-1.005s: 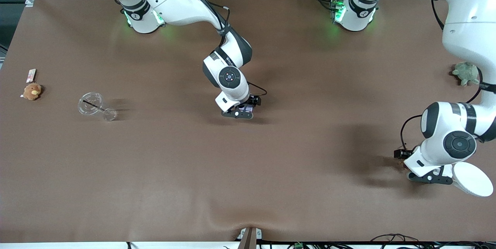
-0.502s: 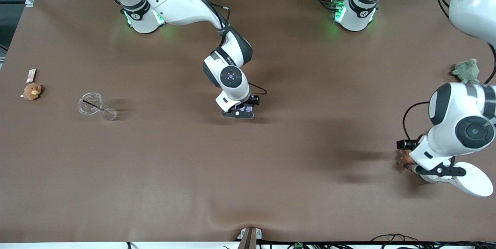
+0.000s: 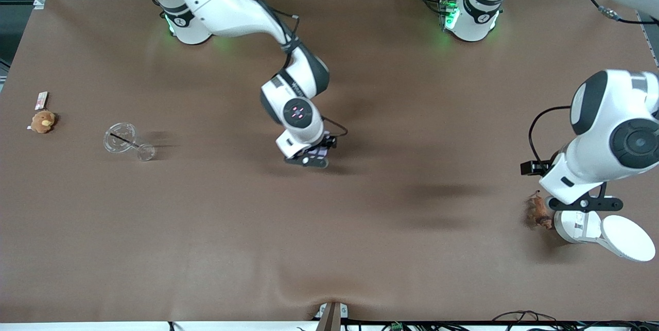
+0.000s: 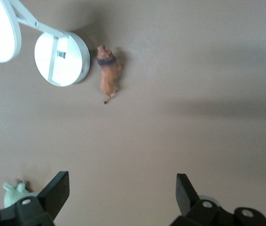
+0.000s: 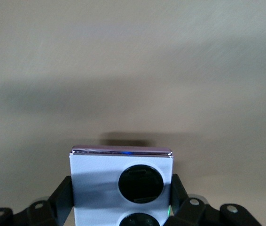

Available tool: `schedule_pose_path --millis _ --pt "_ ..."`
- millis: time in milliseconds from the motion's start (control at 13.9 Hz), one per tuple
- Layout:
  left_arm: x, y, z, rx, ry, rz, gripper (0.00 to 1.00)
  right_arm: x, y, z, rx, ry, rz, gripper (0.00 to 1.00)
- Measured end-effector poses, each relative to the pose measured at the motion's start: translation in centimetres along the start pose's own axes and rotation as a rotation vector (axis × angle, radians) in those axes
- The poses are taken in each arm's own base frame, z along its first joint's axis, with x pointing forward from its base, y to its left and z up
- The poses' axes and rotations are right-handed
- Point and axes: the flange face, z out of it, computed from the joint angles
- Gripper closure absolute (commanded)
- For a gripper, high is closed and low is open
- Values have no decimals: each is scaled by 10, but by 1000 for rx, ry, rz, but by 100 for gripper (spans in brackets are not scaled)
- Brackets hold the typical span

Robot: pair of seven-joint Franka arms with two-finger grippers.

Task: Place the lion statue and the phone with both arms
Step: 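Carry the phone toward the glass cup while the left gripper withdraws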

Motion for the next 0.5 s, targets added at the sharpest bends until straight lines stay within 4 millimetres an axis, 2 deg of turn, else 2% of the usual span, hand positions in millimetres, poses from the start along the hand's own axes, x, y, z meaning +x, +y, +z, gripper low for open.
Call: schedule_pose_path --millis 287,502 --pt "-34 -22 -49 -90 3 -43 0 71 92 -37 -8 -48 -14 100" --pt "-75 -30 -83 -106 27 -26 0 104 156 -60 -21 -80 -14 100"
